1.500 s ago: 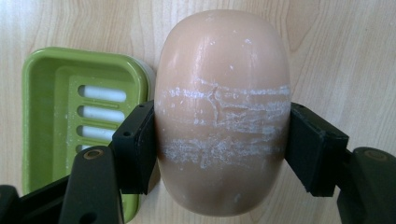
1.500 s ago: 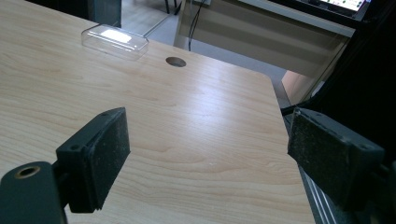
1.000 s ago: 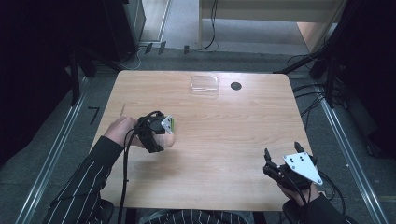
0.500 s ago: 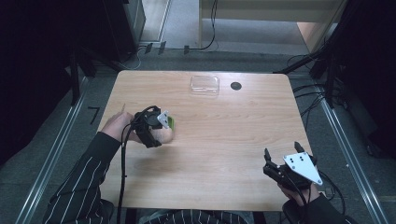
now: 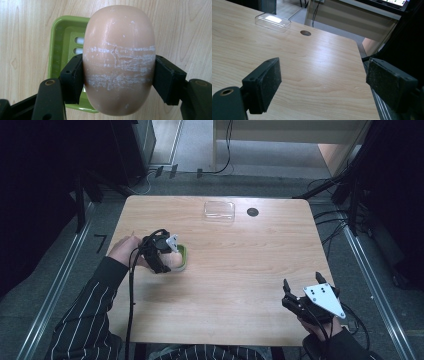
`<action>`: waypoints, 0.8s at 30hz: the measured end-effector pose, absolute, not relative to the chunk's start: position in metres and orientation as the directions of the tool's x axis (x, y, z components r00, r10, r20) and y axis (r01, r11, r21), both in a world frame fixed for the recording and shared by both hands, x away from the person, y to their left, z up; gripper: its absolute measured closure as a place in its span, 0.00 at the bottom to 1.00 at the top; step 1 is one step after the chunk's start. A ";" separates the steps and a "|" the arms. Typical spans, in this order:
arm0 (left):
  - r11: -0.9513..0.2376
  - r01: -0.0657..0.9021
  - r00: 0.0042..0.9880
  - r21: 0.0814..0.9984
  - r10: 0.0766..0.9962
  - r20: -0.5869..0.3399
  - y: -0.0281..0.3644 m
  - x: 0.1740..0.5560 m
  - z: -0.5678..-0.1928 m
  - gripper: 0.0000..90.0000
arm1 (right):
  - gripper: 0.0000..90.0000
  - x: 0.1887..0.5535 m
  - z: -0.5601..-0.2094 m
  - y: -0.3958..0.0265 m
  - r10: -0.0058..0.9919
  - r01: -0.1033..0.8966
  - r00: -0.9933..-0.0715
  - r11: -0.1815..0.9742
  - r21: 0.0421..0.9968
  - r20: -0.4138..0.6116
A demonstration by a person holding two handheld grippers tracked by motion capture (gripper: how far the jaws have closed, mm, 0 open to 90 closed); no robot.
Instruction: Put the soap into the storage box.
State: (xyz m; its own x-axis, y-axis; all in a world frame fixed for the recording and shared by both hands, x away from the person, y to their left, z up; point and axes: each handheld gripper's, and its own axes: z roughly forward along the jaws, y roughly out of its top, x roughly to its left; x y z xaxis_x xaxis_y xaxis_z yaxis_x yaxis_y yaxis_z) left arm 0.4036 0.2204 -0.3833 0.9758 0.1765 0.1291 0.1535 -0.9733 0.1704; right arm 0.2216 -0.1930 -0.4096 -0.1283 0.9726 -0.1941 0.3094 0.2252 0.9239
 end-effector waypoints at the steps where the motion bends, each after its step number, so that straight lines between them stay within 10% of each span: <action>1: -0.974 0.151 0.976 0.170 0.175 0.132 0.221 0.405 -0.383 0.37 | 0.15 0.222 -0.410 -0.193 0.973 0.310 -0.128 0.225 0.924 -0.194; 24: -0.975 0.131 0.977 0.178 0.157 0.147 0.225 0.424 -0.381 0.37 | 0.15 0.222 -0.410 -0.192 0.973 0.314 -0.129 0.225 0.923 -0.193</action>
State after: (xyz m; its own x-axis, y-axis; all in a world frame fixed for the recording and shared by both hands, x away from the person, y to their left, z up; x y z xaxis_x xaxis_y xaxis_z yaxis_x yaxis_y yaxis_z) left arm 0.4240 0.2252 -0.3811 0.9765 0.1575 0.1468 0.1306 -0.9754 0.1775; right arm 0.2223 -0.1919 -0.4098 -0.1286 0.9727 -0.1932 0.3136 0.2247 0.9226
